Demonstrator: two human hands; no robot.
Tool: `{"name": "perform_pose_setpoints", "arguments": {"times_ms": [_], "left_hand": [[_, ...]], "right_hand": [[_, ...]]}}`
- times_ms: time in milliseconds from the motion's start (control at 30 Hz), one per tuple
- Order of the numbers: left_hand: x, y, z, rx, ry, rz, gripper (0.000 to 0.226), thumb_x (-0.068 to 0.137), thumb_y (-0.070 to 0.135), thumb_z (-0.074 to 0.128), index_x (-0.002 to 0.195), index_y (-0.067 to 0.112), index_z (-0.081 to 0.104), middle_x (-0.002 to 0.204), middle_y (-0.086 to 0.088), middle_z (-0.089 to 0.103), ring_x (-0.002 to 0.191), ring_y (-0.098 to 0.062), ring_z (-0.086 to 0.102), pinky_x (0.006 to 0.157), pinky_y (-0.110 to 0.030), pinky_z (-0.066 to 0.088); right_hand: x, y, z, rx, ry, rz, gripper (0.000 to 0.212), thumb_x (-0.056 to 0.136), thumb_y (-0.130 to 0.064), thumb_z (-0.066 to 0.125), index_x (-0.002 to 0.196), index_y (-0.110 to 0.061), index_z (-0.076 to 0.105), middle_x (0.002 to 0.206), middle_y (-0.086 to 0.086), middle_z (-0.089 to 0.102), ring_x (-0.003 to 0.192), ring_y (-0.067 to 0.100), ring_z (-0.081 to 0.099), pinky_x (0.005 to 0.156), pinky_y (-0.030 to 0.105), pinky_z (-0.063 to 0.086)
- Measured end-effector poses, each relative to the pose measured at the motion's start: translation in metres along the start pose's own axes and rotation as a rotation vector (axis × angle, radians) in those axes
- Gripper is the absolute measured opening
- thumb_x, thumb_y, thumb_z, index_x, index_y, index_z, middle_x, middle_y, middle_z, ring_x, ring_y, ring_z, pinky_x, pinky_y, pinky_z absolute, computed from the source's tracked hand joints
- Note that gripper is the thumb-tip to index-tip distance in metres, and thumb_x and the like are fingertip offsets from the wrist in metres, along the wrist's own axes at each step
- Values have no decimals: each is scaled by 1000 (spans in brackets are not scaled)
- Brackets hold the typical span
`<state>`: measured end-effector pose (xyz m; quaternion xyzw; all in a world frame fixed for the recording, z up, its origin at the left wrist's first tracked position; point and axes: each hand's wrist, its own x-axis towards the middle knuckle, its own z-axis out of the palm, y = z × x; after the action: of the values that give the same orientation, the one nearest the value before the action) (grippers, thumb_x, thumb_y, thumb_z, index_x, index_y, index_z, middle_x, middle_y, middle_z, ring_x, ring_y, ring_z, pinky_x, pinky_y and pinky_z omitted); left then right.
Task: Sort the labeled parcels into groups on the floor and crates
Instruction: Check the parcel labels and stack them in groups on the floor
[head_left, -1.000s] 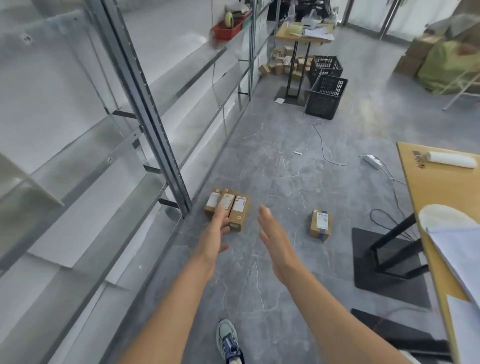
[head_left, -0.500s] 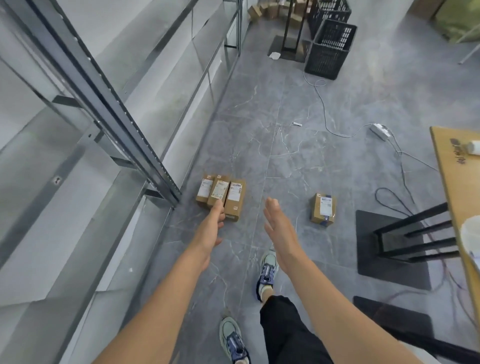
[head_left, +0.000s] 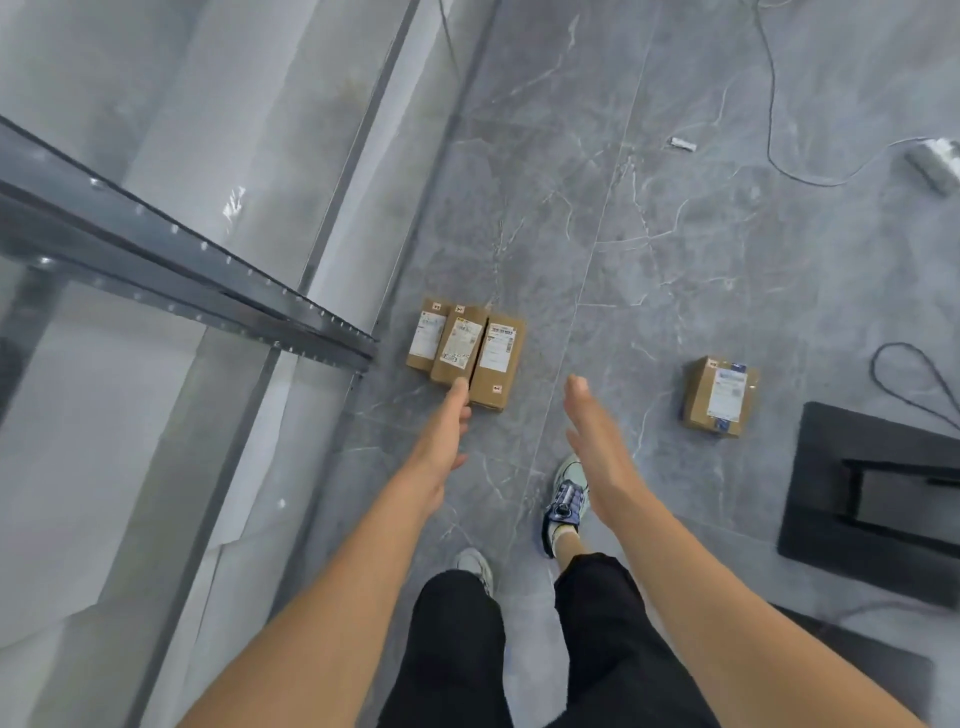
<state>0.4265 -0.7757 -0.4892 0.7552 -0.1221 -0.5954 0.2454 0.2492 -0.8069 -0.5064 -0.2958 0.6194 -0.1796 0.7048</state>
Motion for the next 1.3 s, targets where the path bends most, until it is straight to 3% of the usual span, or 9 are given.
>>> {"name": "perform_pose_setpoints", "arguments": {"times_ms": [233,467,733,967,1067,1233,1300], "left_hand": [[116,18,14,37,-34,-90,67,105,63,32,159,25,35,162,0,39,148,-19,37,122,-50,30],[295,-17,39,97,-94,-146,67,103,66,35,159,30,33,163,6,36,150,-16,33,122,-46,27],[454,-59,46,218,-141,-250,67,102,65,32,160,31,32,164,2,36,149,-25,34,119,-46,26],[522,-79,56,219,-60,-286,69,102,63,36,162,31,24,168,0,24,151,-29,29,118,-49,28],[531,-85,64,302,19,-226,63,105,52,37,161,25,25,165,-5,19,145,-29,33,104,-43,33],[541,-98,70,559,96,-58,50,102,43,40,145,17,43,154,-6,30,135,-29,35,110,-47,35],[546,-103,69,610,109,-11,45,103,43,40,138,16,49,148,-4,33,132,-26,35,104,-41,37]], "right_hand": [[117,10,4,-10,3,92,79,99,-77,34,165,-34,25,171,-12,24,156,12,23,130,47,15],[265,82,14,-18,40,182,72,105,-67,31,165,-28,25,170,-6,27,156,15,26,128,40,17],[401,155,46,31,110,235,75,103,-71,32,165,-28,25,171,-8,26,156,11,26,129,46,20],[470,179,55,69,146,300,75,103,-70,32,165,-28,26,171,-5,25,156,15,26,129,49,20],[487,183,60,68,140,296,70,105,-67,30,163,-28,30,171,-4,27,156,16,27,128,49,20],[506,194,64,61,128,289,65,106,-65,31,161,-30,35,169,-5,30,155,16,29,128,48,21],[510,199,62,62,130,298,67,105,-68,31,161,-31,35,169,-5,30,155,16,29,128,50,21]]}}
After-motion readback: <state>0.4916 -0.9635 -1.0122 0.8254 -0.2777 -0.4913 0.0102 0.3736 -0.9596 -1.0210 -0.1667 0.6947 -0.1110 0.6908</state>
